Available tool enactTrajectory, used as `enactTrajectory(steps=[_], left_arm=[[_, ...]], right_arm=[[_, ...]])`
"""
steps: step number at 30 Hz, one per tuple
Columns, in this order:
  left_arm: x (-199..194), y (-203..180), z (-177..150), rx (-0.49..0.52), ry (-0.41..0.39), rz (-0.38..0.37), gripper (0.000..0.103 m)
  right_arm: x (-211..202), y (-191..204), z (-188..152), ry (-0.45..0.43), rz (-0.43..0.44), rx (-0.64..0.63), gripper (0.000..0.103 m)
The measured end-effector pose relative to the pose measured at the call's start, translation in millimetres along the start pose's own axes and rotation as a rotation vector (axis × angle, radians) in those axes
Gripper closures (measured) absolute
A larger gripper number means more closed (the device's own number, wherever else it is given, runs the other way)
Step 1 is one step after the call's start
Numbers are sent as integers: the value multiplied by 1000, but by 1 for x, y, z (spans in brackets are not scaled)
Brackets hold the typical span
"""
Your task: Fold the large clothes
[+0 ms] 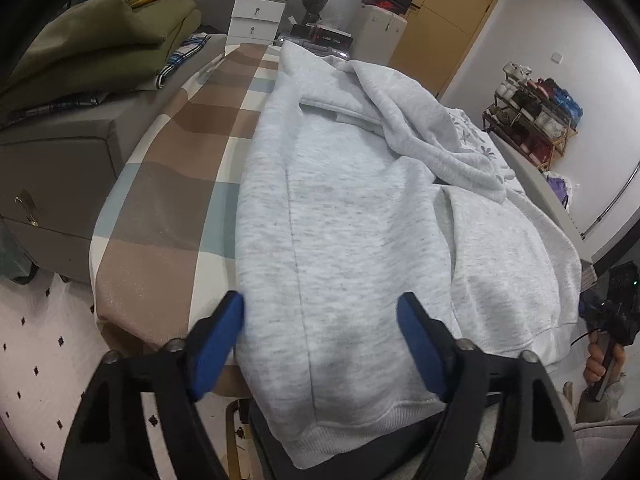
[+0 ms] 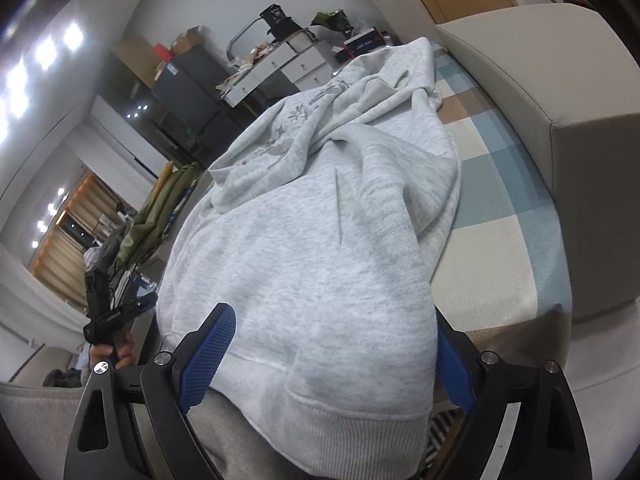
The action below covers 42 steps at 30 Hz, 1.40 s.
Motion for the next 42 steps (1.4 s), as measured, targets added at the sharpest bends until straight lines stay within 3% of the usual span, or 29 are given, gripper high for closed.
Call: enactTrajectory(steps=[1, 2, 4, 8, 14, 17, 21, 26, 30, 37, 39, 42], left_arm=[[-1, 2, 1, -21, -2, -18, 36], [-1, 1, 1, -30, -2, -34, 47], [-1, 3, 2, -43, -2, -47, 53], [1, 1, 6, -61, -23, -37, 53], [0, -3, 1, 31, -13, 42, 53], [-10, -2, -12, 68, 15, 9, 51], [-22, 0, -34, 71, 75, -94, 40], [1, 20, -60, 27, 154, -54, 37], [12, 21, -57, -99, 159, -159, 37], [-2, -10, -51, 0, 105, -260, 37], [-12, -18, -48, 41, 78, -301, 37], [-20, -21, -41, 24, 47, -381, 37]], right_arm=[[0, 0, 0, -4, 7, 1, 10], [0, 0, 0, -7, 15, 4, 10], [1, 0, 0, -11, 29, 12, 10], [4, 3, 3, -22, 40, 16, 10], [4, 3, 3, -28, 38, 11, 11], [-2, 2, -2, -15, 51, 3, 11], [-9, 1, -10, 11, 61, -12, 11], [-12, -2, -29, 88, 22, -51, 11], [-6, -5, -40, 128, 28, -56, 11], [4, 4, -49, 173, 96, -61, 11], [-4, 16, -48, 160, 143, -90, 11], [-22, 31, -37, 90, 248, -96, 11]])
Point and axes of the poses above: each gripper's, at about its wrist camera, not at the fingertips, and x roughly the way its jaws point, y to its left, z to its top, the point moved 10 cm from there along x, roughly the way its jaws point, and after that the axes turned 1 degree about -z, right-handed, at the moved point
